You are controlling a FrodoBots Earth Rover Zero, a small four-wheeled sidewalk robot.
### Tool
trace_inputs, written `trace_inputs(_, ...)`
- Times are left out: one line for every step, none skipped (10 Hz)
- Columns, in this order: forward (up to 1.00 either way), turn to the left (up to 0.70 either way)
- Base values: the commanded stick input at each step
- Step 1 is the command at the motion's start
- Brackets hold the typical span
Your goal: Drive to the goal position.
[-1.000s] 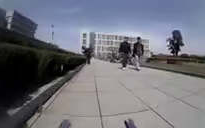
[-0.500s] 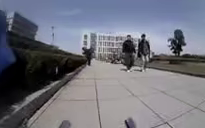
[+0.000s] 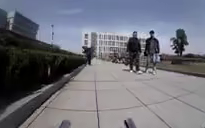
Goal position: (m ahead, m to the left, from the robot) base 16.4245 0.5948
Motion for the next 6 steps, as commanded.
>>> trace_inputs(0.7, 0.0)
trace_inputs(0.7, 0.0)
trace_inputs(0.7, 0.0)
trace_inputs(0.7, 0.0)
trace_inputs(0.7, 0.0)
trace_inputs(0.7, 0.0)
